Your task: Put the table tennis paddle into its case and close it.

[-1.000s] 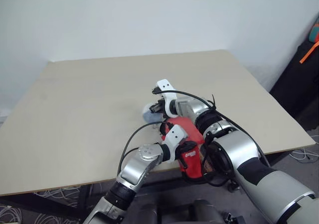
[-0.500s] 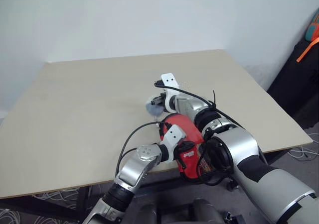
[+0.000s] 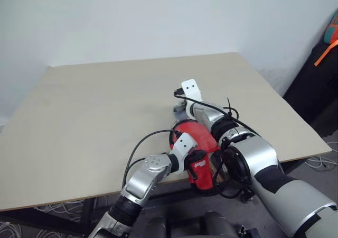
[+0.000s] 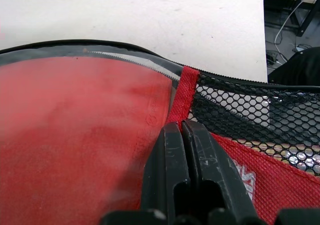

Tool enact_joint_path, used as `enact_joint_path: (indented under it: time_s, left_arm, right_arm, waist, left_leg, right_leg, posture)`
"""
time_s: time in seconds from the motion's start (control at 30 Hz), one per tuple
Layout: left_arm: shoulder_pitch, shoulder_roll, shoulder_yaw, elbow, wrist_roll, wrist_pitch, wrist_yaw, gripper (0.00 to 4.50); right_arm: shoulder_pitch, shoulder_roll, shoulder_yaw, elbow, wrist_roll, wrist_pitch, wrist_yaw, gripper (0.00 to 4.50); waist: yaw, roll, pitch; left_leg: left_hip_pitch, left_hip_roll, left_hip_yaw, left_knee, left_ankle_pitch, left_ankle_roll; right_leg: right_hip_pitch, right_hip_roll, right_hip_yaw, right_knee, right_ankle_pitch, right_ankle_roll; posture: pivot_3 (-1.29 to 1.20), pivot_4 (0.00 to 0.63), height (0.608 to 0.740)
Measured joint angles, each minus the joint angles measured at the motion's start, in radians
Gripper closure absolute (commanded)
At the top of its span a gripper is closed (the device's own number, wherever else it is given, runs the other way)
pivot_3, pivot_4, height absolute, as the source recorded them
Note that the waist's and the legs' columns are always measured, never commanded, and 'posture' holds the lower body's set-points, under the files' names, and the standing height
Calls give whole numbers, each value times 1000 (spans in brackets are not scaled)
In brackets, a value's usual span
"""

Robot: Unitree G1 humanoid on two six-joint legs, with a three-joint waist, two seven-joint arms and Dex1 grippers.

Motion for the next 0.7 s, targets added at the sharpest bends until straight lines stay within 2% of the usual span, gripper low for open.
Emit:
enact_joint_path:
  time_s: [0.43, 0.7]
  left_arm:
    - [1, -7, 1, 0, -1, 7, 3, 4500]
    - [-7, -9, 1, 13, -1, 5, -2, 4500]
  right_arm:
    - [50, -95, 13, 1, -15, -34, -38, 4487]
    - [56, -114, 20, 1, -19, -43, -40, 4487]
  waist:
    - [2, 1, 0]
    - [2, 1, 0]
  left_leg:
    - [0, -1, 0, 0, 0, 0]
    - [0, -1, 0, 1, 0, 0]
  right_leg:
    - [1, -1, 0, 0, 0, 0]
    - [2, -1, 0, 0, 0, 0]
  posture:
    - [0, 0, 740]
    - [0, 0, 740]
